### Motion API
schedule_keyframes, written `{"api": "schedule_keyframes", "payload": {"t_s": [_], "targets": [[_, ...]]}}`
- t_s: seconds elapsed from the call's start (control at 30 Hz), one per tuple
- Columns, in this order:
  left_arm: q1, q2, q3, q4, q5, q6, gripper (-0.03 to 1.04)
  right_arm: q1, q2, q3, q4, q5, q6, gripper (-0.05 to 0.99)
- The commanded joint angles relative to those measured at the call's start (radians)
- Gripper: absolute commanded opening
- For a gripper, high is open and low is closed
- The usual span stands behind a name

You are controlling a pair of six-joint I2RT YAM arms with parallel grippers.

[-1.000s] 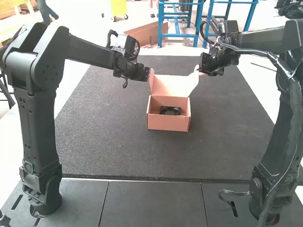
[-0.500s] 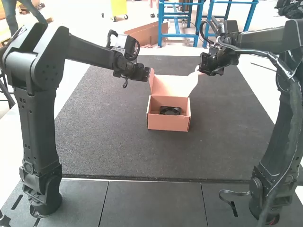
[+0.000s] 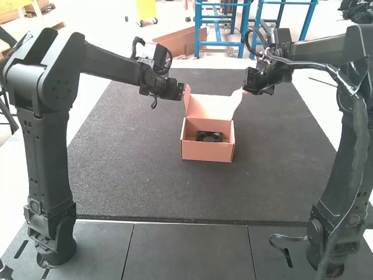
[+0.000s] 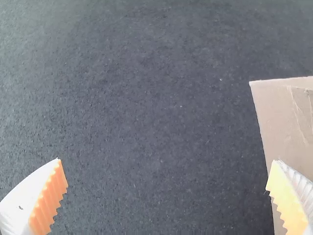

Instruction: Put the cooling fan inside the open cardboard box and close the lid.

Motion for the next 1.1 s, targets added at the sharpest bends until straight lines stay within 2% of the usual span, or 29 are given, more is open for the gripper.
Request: {"api": "schedule_keyframes", "payload": {"t_s": [0.0,0.63,1.07], "targets": [[0.003,-0.048,0.028,0.0,0.011,-0.007,0.97,0.014,-0.003,0.029,-0.028,-0.026,-0.005,-0.01],[-0.003,-0.125,0.022,-0.054,0.011,-0.008,0.97,0.03,-0.13,-0.057,-0.057,-0.026,-0.022,-0.01],[-0.017,-0.165,-0.036,-0.054,0.011,-0.008,0.97,0.05,-0.21,-0.146,-0.056,-0.028,-0.03,-0.01]]}}
